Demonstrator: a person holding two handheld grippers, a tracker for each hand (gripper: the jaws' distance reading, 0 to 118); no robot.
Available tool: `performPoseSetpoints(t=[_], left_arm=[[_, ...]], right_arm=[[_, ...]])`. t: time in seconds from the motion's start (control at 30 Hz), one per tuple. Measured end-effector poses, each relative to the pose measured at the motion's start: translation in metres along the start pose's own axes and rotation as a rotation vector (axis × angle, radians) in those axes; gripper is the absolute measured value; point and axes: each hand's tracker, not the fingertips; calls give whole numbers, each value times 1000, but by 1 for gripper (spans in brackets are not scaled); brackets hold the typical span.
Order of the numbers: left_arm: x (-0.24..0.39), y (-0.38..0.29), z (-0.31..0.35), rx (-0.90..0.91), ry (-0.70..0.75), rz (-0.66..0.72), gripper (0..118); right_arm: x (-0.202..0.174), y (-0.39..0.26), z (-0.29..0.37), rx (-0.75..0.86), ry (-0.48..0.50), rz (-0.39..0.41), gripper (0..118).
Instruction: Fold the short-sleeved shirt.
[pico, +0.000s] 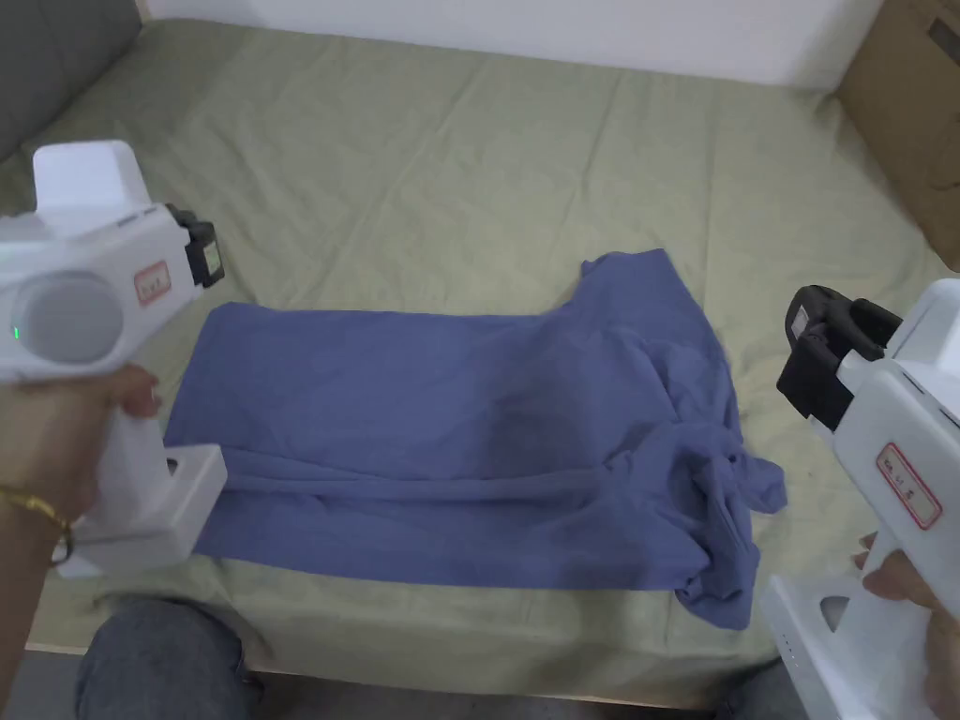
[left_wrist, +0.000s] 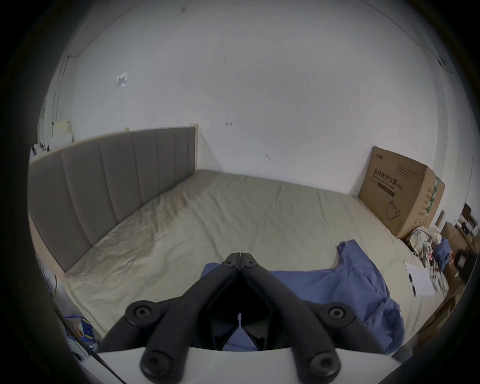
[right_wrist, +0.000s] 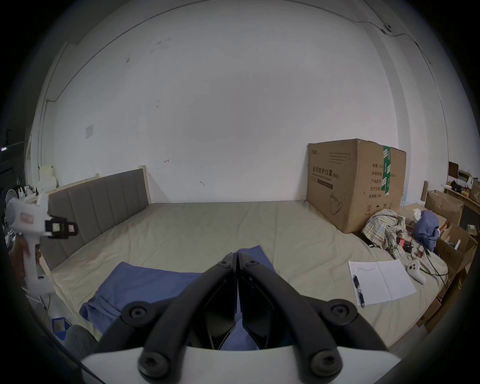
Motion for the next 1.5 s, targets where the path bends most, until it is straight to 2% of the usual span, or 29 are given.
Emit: performPoseSetpoints(t=[0.07, 0.13, 0.2, 0.23, 0.33, 0.43, 0.53, 0.67, 0.73, 0.77, 0.8, 0.83, 0.93, 1.0, 1.17, 1.23, 1.27, 1.3, 1.37, 1.4, 1.5], left_arm=[[-8, 14, -34, -56, 3, 44, 20], [-16, 25, -73, -154, -7, 63, 73], [-21, 30, -112, -250, 5, 56, 113], [-22, 30, -132, -294, 22, 22, 118], [-30, 22, -187, -393, 37, -8, 118], [-39, 6, -241, -564, 120, -21, 118], [-47, -5, -278, -646, 176, -62, 118], [-52, -13, -298, -669, 200, -24, 102], [-56, -17, -309, -713, 196, -40, 87], [-55, -19, -311, -722, 183, -45, 75], [-53, -22, -312, -741, 154, -55, 55], [-50, -25, -311, -748, 127, -46, 40], [-46, -27, -310, -748, 137, -34, 5], [-46, -24, -307, -750, 135, -27, 0], [-48, 0, -277, -590, 79, -10, 0], [-48, 9, -262, -538, 44, -7, 0], [-46, 13, -254, -518, 41, -11, 0], [-46, 16, -247, -510, 40, -8, 0], [-47, 19, -238, -495, 25, -2, 0], [-43, 20, -231, -486, 25, -1, 0], [-47, 18, -225, -480, 24, 23, 0]], right_arm=[[0, 1, -9, -12, 7, -2, 0], [-1, 3, -19, -25, 14, -7, 0], [-1, 4, -29, -36, 12, -4, 0], [-1, 4, -35, -41, 9, -3, 0], [1, 4, -53, -67, 0, -14, 0], [5, 3, -71, -96, -17, -28, 0], [7, -1, -87, -124, -44, -21, 0], [13, -6, -102, -164, -66, -20, 0], [15, -8, -107, -177, -75, -20, 0], [16, -9, -110, -183, -76, -20, 0], [16, -10, -111, -186, -79, -20, 0], [16, -10, -113, -189, -84, -18, 0], [15, -8, -115, -195, -87, -27, 0], [15, -4, -117, -197, -80, -38, 0], [22, 16, -147, -232, -41, -35, 0], [32, 27, -176, -324, -21, -50, 1], [37, 31, -192, -357, -10, -69, 5], [43, 34, -209, -394, -1, -91, 29], [55, 36, -244, -477, -3, -92, 83], [58, 35, -264, -525, -10, -64, 100], [67, 22, -308, -628, -55, -26, 102]])
